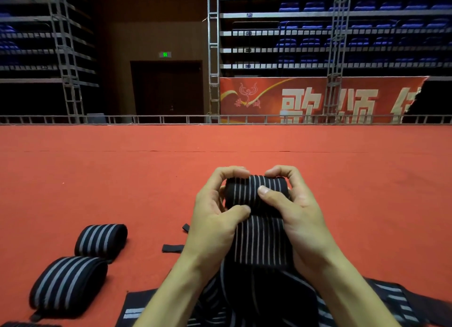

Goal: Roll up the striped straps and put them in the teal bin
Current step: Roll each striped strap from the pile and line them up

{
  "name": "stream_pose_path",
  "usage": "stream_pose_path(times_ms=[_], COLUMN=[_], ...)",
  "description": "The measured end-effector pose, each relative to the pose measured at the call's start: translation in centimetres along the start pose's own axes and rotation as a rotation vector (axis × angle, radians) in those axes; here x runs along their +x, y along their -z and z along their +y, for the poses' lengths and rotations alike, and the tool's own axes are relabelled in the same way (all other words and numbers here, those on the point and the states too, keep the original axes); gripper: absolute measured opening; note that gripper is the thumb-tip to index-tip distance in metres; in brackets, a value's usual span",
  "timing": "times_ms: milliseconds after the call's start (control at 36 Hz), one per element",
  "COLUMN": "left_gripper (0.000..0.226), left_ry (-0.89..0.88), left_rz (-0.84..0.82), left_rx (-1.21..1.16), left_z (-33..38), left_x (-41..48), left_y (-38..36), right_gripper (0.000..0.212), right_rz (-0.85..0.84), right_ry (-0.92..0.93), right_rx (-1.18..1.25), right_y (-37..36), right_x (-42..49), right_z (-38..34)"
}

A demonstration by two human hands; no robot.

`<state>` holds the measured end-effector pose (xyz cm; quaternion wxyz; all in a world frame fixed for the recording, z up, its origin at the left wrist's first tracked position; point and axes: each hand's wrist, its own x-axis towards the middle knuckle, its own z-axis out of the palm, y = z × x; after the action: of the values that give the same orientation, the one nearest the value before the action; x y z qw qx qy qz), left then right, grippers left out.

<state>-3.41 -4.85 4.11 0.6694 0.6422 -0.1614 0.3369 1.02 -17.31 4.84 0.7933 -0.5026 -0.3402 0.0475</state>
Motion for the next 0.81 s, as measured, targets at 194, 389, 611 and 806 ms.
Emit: stream_pose_path(times_ms=[194, 389, 611, 806], left_gripper=[0.035, 0.03, 0.047, 0.037], left_ry=[0.286, 0.175, -0.009, 0.14], left_rz=[-0.029, -0.072, -0.031, -0.073], left_rx=[-0.157, -0.059, 0.066, -0.035], left_z=[0.2, 0.0, -0.1, -0.2], left_x=[0.2, 0.2, 0.2, 0.3], left_y=[-0.5, 0.1, 0.5, 0.6], right_gripper=[0.025, 0.023, 0.034, 0.025], right_rz=[-0.018, -0.012, -0.027, -0.01], right_ry=[0.002, -0.057, -0.052, 0.004], right_rx=[-0.026, 0.032, 0.053, 0.035], right_y=[0.0, -0.3, -0.1, 0.0], right_x=[-0.1, -0.2, 0.0, -0.1], right_z=[-0.1, -0.1, -0.3, -0.3])
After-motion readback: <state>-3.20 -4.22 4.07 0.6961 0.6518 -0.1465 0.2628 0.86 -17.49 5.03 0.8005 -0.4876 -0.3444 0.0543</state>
